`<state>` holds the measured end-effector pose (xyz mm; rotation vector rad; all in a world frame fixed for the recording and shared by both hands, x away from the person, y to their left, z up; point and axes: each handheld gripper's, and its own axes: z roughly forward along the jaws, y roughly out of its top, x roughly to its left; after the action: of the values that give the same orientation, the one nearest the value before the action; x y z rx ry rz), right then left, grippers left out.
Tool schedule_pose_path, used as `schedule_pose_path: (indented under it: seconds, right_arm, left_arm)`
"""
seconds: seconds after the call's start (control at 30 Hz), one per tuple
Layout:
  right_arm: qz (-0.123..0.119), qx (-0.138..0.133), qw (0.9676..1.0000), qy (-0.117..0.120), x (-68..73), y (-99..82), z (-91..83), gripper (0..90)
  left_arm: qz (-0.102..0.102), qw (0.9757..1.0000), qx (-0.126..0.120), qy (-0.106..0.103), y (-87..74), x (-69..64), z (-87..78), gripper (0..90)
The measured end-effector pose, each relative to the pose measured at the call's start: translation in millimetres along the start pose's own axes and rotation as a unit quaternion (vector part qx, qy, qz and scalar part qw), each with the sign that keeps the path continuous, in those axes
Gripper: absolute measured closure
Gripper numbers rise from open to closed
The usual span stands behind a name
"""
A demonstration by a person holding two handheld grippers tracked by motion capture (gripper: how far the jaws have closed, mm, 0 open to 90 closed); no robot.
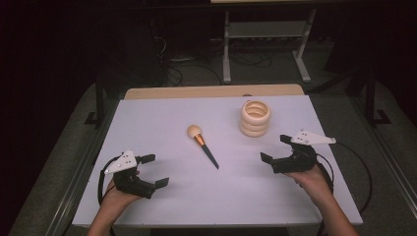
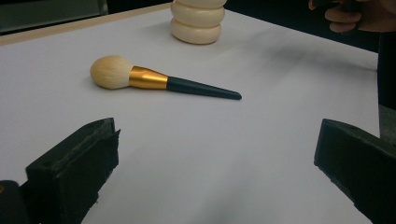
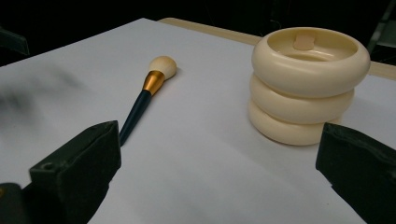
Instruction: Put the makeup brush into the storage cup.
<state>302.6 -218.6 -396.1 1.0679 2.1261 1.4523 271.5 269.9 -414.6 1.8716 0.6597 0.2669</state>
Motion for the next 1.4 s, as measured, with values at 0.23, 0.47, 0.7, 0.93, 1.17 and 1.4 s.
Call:
schedule_pose_path:
  seconds: [0.23,0.47,0.7,0.93,1.17,1.4]
  right_arm:
    - [-0.008,0.008,0.9999,0.003,1.5,4.5,6.8,0.0]
    - [-0.013,0.007,0.9999,0.006,3.3,10.1,14.0,0.0]
    - [-0.016,0.006,0.9998,0.013,5.3,15.2,22.2,0.0]
    - [-0.018,0.007,0.9997,0.018,6.8,20.0,29.2,0.0]
    - [-0.019,0.004,0.9995,0.024,8.4,25.2,36.0,0.0]
    - [-0.020,0.005,0.9994,0.027,9.6,28.1,41.0,0.0]
  left_arm:
    - [-0.001,1.0000,-0.001,0.000,0.1,-0.1,0.0,0.0]
    - [-0.002,1.0000,0.001,0.000,0.0,0.3,-0.1,0.0]
    - [-0.003,1.0000,-0.001,-0.001,0.1,-0.1,-0.1,0.0]
    - [-0.004,1.0000,-0.002,-0.002,0.2,-0.2,-0.5,0.0]
    - [-0.005,1.0000,-0.002,-0.003,0.6,-0.2,-1.0,0.0]
    - [-0.006,1.0000,-0.001,-0.002,0.8,-0.2,-1.6,0.0]
